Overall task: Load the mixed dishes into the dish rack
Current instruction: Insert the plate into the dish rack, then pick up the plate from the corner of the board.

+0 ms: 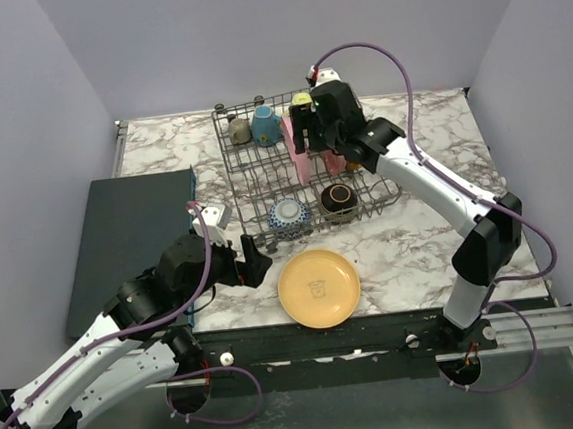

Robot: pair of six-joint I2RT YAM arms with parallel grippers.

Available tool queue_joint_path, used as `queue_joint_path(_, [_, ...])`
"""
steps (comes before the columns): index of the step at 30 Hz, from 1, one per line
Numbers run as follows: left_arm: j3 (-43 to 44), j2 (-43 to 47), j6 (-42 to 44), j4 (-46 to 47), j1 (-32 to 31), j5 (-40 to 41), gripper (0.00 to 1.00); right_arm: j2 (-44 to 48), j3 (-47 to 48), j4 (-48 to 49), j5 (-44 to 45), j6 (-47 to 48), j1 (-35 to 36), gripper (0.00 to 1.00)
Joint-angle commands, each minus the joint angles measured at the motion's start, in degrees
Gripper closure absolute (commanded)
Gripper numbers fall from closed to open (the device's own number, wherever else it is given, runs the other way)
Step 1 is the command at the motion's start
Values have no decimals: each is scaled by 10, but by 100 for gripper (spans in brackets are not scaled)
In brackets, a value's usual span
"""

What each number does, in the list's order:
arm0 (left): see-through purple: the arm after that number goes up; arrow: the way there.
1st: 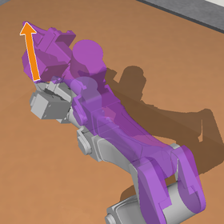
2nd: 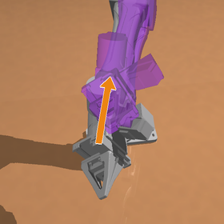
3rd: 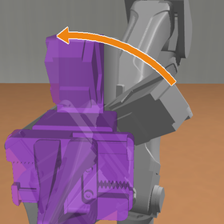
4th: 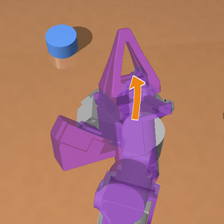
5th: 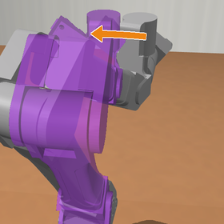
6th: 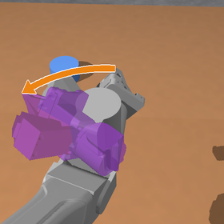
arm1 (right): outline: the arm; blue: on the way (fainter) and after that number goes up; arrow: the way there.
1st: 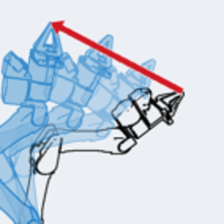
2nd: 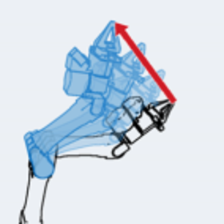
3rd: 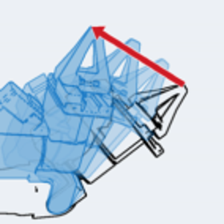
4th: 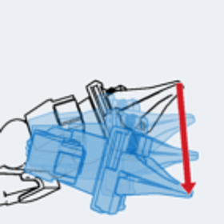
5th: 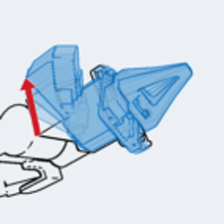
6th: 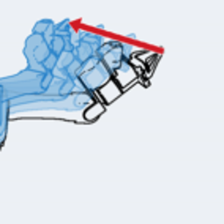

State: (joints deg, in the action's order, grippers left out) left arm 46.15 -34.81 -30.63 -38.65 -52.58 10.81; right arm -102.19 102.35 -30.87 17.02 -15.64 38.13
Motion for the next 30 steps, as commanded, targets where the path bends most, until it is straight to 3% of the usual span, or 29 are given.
queue_joint_path(1, [-3, -13, -2, 4, 1, 17, 1, 55, -47, 23, -27, -5, -3, 20])
queue_joint_path(11, [19, -28, -27, -19, 1, 29, 1, 175, -171, 43, -43, -24, -4, 14])
queue_joint_path(22, [60, -76, -74, -52, 1, -8, 1, 277, -264, 3, -79, -44, -4, 9])
queue_joint_path(30, [85, -126, -123, -90, 1, -28, 1, 389, -391, 14, -118, -68, -3, 9])
